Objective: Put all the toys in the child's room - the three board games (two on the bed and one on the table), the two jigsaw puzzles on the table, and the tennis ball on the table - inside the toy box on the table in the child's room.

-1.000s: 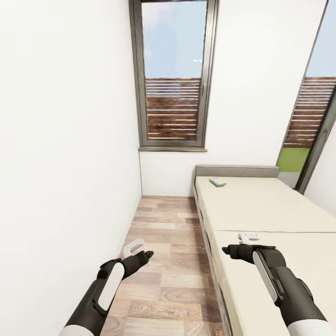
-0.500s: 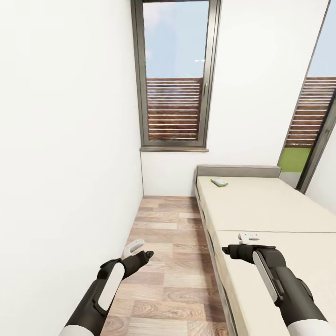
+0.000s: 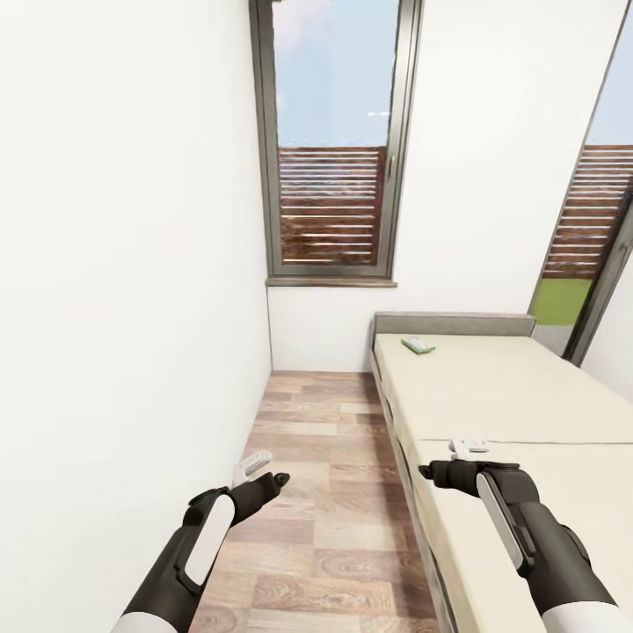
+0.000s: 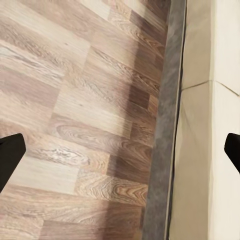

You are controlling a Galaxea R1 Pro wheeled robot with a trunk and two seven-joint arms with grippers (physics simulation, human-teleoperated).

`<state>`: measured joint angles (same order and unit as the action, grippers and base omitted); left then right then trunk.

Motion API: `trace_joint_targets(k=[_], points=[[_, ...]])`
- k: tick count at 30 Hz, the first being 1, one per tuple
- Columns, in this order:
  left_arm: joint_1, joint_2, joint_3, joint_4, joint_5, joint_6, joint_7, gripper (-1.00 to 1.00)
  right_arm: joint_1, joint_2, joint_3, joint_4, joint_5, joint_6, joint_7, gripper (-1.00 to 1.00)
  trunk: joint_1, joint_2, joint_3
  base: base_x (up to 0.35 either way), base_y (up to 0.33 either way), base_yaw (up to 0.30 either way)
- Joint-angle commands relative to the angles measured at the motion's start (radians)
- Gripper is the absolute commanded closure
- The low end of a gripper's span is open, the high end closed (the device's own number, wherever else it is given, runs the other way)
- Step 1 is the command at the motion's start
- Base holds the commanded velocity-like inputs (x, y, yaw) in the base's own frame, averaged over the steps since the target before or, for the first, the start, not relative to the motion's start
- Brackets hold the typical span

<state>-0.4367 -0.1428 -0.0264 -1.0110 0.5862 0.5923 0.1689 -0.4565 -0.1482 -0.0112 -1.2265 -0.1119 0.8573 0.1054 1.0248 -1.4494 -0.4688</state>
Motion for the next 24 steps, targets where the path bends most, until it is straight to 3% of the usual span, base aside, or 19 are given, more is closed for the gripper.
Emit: trace_joint_targets(k=[1, 24], points=[[0.0, 0.0, -0.001, -0.001, 0.011, 0.003, 0.009, -1.0, -0.001, 0.0, -0.001, -0.001, -0.005, 0.005, 0.0, -1.0, 0.0, -0.001, -0.001, 0.102, 0.076, 0.0], [-0.001, -0.001, -0.001, -0.005, 0.013, 0.004, 0.01, -1.0, -0.002, -0.001, -0.003, -0.002, -0.005, 0.006, 0.0, -1.0, 0.0, -0.001, -0.001, 0.018, 0.013, 0.0]])
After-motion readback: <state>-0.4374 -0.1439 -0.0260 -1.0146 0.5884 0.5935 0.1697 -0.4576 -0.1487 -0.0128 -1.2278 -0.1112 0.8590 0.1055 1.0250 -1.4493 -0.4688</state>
